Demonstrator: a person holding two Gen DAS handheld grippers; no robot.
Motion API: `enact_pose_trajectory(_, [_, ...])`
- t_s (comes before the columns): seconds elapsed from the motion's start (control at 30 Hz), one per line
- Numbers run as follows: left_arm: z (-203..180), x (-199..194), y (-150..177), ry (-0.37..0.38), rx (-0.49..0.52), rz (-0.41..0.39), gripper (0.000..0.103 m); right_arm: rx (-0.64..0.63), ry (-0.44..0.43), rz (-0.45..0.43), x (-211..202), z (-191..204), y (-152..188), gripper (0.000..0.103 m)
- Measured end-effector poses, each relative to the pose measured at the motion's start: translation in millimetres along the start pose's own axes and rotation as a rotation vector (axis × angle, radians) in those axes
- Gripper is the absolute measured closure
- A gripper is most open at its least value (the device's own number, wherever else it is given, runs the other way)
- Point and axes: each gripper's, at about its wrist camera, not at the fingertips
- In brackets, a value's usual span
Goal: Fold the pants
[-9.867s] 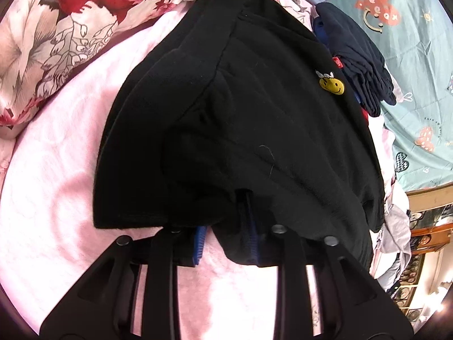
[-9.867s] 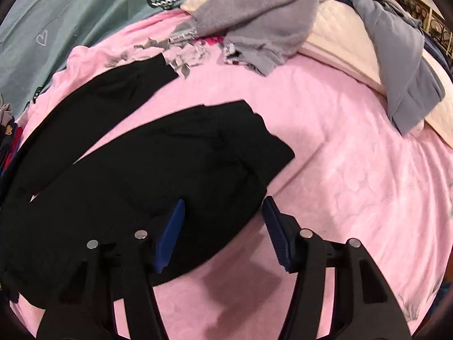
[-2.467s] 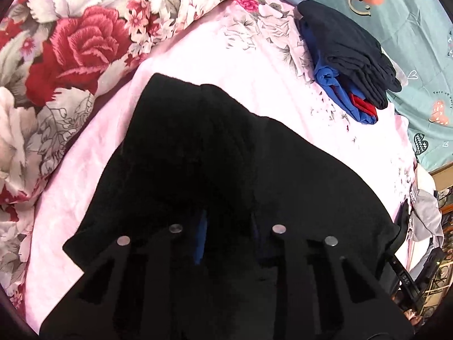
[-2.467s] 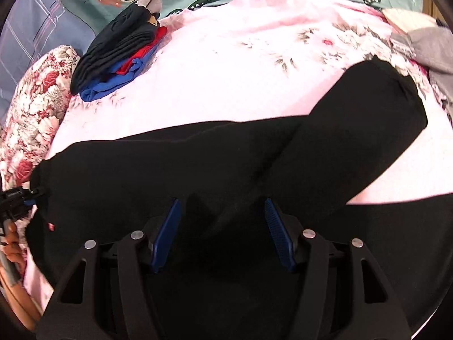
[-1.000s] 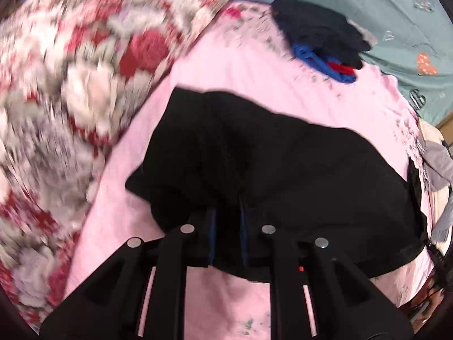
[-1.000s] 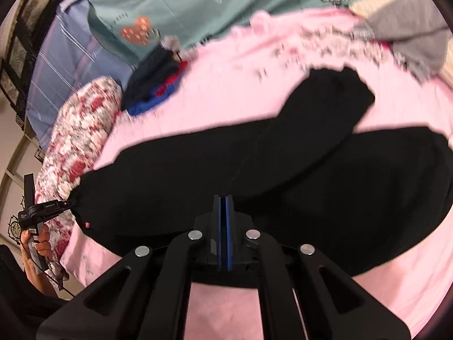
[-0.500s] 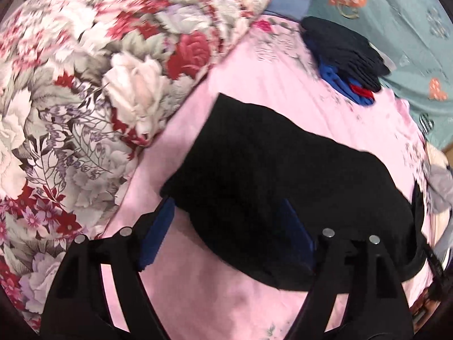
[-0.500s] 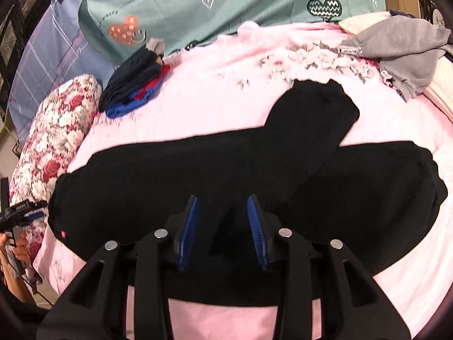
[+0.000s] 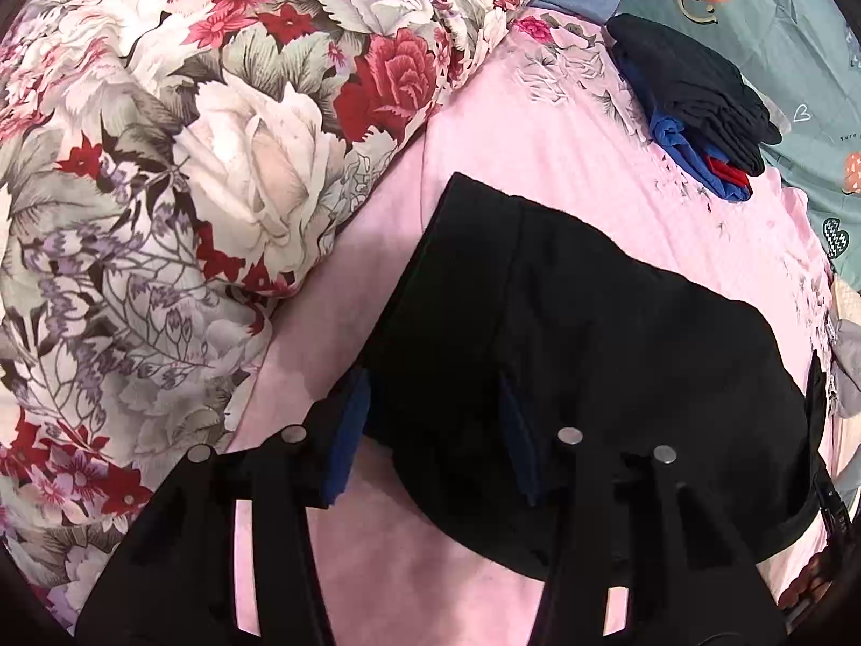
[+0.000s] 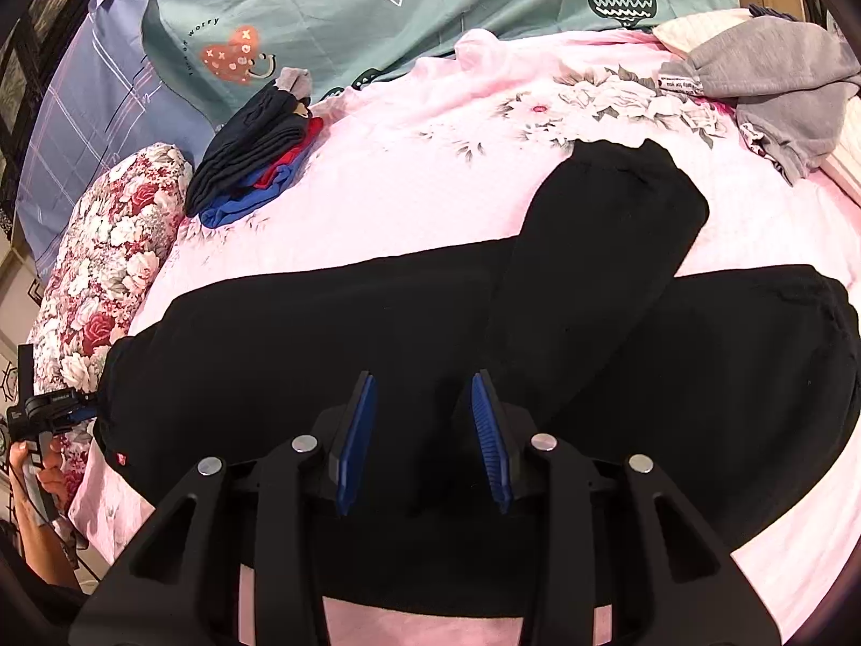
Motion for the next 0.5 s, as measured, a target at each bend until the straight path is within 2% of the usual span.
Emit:
enact_pose_trajectory(0.4, [-2, -21, 13, 0.078, -0.037, 0.019, 0.056, -0.018, -0.028, -0.011, 2, 4, -1, 0.065])
enact_pose_trajectory(0.43, [-1, -17, 11, 0.083, -0.049, 0.029, 0.060, -0.017, -0.030, -0.010, 2, 4, -1, 0.065])
enact_pose_trajectory(0.47, [-1, -13, 10, 0.091, -0.062, 0.040, 0.068, -0.016, -0.034, -0.010, 2, 4, -1, 0.065])
enact_pose_trajectory(0.5, [1, -9, 9, 0.098, -0.077, 0.052, 0.069, -0.015, -0.036, -0.011, 2, 4, -1, 0.065])
Point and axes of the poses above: each gripper's, at about its wrist camera, not at the fingertips, and x roughly the way its jaws point, z to its left, y to its underside, and after that the axes turned 11 degrees about y, right-handed
